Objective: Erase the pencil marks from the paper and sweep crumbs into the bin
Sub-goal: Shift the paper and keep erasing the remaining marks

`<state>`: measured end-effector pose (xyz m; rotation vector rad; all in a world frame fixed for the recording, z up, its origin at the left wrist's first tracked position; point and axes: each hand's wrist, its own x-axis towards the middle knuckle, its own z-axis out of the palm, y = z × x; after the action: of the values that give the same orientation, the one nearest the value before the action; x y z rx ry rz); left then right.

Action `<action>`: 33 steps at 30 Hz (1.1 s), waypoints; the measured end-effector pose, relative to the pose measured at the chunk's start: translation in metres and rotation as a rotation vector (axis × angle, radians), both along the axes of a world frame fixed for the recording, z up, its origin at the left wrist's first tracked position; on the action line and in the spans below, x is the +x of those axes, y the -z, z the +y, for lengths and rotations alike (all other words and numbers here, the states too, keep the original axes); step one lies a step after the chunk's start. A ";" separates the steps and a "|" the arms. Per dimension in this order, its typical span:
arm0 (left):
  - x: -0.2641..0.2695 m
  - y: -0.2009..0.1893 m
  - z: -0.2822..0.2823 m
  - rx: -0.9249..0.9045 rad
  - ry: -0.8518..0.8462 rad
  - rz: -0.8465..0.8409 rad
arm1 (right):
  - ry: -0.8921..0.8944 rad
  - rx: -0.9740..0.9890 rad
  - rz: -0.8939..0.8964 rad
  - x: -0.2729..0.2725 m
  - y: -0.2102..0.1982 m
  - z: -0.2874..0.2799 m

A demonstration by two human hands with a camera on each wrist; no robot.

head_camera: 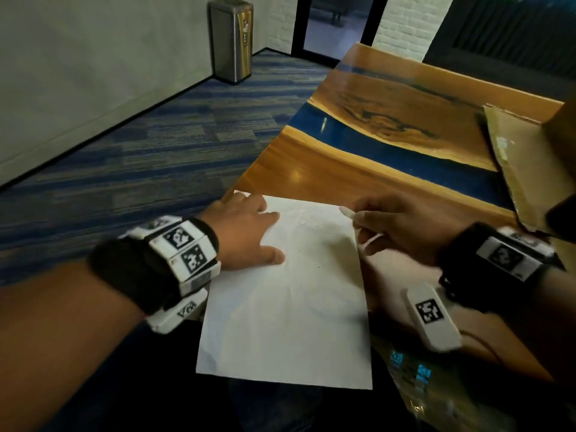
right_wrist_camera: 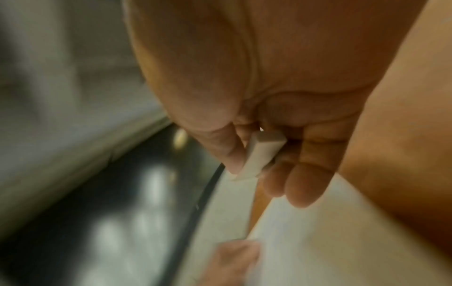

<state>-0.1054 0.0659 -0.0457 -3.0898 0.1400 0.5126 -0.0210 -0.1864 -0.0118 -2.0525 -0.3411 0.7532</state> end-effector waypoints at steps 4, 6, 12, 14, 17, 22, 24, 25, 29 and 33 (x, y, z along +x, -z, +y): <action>-0.011 0.012 -0.001 -0.069 -0.064 -0.012 | 0.100 0.511 0.416 -0.061 0.024 0.028; -0.012 0.012 0.000 -0.079 -0.062 -0.007 | 0.004 0.520 0.544 -0.079 0.042 0.041; -0.012 0.010 0.002 -0.099 -0.055 0.012 | 0.474 0.773 0.512 -0.014 0.042 0.008; -0.013 0.010 0.002 -0.107 -0.059 0.018 | 0.710 0.830 0.425 0.006 0.038 -0.004; -0.012 0.012 0.002 -0.109 -0.058 0.003 | 0.492 0.828 0.514 -0.013 0.039 0.013; -0.010 0.012 0.002 -0.114 -0.024 0.010 | 0.380 0.708 0.469 -0.039 0.046 0.034; -0.009 0.009 0.002 -0.118 -0.009 0.028 | 0.532 0.699 0.334 -0.018 0.036 0.019; -0.008 0.007 0.002 -0.121 0.006 0.039 | 0.546 0.620 0.219 -0.009 0.028 0.010; 0.003 -0.002 -0.007 -0.075 0.092 0.046 | 0.116 0.184 -0.204 -0.009 -0.006 -0.001; 0.012 -0.012 -0.020 -0.029 0.130 0.011 | -0.420 -0.381 -0.550 -0.023 -0.011 0.000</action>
<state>-0.0937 0.0457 -0.0337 -3.0785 0.3487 0.5270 -0.0439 -0.1862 -0.0008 -2.5766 -1.0297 0.5034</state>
